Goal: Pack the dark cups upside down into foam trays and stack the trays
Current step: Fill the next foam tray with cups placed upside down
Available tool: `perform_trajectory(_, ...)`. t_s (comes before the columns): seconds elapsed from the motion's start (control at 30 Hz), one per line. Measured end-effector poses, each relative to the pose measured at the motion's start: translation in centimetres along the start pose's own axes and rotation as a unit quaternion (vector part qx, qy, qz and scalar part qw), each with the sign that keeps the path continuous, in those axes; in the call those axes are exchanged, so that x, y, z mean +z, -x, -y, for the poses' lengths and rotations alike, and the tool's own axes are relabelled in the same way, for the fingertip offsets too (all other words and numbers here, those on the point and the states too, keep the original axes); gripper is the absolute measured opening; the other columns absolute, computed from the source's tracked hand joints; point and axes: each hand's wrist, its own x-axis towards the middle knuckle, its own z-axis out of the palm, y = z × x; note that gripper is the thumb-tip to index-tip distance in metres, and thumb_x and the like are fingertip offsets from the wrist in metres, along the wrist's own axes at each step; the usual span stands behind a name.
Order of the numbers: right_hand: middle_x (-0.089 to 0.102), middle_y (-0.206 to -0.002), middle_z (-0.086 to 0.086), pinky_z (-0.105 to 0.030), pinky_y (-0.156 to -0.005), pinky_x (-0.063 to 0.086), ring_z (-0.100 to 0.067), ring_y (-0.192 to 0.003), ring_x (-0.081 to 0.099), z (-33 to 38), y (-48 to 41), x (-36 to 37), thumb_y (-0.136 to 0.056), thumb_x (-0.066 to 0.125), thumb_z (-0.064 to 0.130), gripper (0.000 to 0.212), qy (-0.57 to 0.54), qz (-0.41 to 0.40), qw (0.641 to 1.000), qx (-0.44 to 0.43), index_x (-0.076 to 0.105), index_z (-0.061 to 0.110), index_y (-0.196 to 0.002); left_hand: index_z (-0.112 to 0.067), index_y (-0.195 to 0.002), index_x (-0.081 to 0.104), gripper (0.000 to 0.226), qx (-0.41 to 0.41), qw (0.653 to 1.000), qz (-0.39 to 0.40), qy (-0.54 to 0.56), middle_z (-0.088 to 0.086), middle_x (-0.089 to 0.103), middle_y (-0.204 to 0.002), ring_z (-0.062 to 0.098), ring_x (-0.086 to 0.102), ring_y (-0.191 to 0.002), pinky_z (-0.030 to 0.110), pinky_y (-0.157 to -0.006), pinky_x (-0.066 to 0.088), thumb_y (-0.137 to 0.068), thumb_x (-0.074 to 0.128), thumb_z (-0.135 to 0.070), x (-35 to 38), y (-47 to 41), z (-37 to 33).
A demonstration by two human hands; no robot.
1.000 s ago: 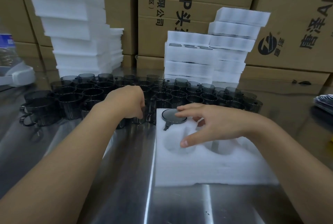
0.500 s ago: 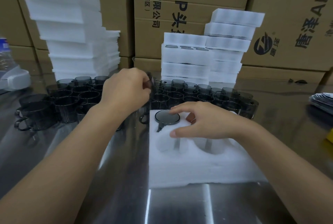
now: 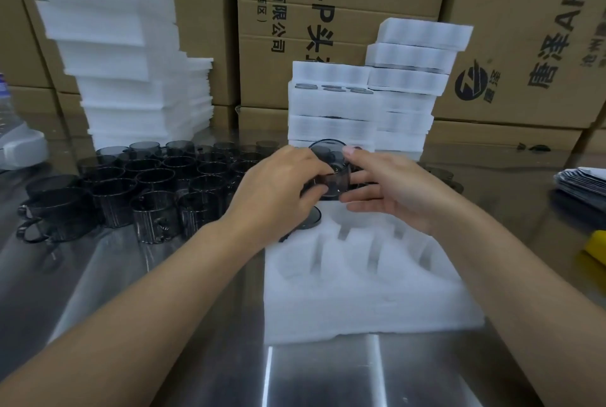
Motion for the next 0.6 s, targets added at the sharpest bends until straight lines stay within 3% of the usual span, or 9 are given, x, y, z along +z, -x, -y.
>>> perform_trajectory(0.17, 0.072, -0.102, -0.016, -0.025, -0.066, 0.056, -0.018, -0.07, 0.067, -0.3, -0.1, 0.3, -0.087, 0.066, 0.038, 0.034, -0.01, -0.029, 0.999, -0.015, 0.066, 0.01, -0.106, -0.015, -0.107, 0.069, 0.024, -0.034, 0.996, 0.006, 0.079, -0.005, 0.062, -0.097, 0.009, 0.047, -0.078, 0.031, -0.072, 0.046, -0.083, 0.069, -0.011, 0.9, 0.5, -0.4)
perform_trajectory(0.33, 0.064, -0.09, -0.004, -0.026, -0.067, 0.045, -0.012, -0.064, 0.055, -0.1, -0.2, 0.4, -0.083, 0.064, 0.039, 0.03, 0.002, -0.064, 0.998, -0.029, 0.064, 0.015, -0.1, -0.029, -0.136, 0.038, 0.061, -0.086, 0.977, -0.066, 0.181, -0.017, 0.05, -0.106, 0.013, 0.048, -0.08, 0.021, -0.066, 0.042, -0.079, 0.061, -0.026, 1.1, 0.7, -0.4)
perform_trajectory(0.47, 0.06, -0.083, 0.003, -0.028, -0.069, 0.042, -0.012, -0.067, 0.053, -0.1, -0.1, 0.3, -0.078, 0.067, 0.038, 0.022, -0.004, -0.069, 0.997, -0.032, 0.061, 0.022, -0.092, -0.034, -0.133, 0.035, 0.052, -0.108, 0.958, -0.099, 0.245, -0.016, 0.046, -0.111, 0.013, 0.05, -0.085, 0.027, -0.067, 0.046, -0.085, 0.051, -0.021, 1.2, 0.7, -0.4)
perform_trajectory(0.6, 0.066, -0.082, 0.007, -0.03, -0.078, 0.044, -0.011, -0.072, 0.058, -0.1, 0.0, 0.3, -0.08, 0.067, 0.037, 0.02, 0.004, -0.035, 0.999, -0.037, 0.065, 0.023, -0.095, -0.027, -0.135, 0.045, 0.051, -0.127, 0.96, -0.067, 0.239, -0.016, 0.042, -0.117, 0.001, 0.051, -0.092, 0.016, -0.077, 0.042, -0.091, 0.041, -0.001, 1.5, 0.7, 0.0)
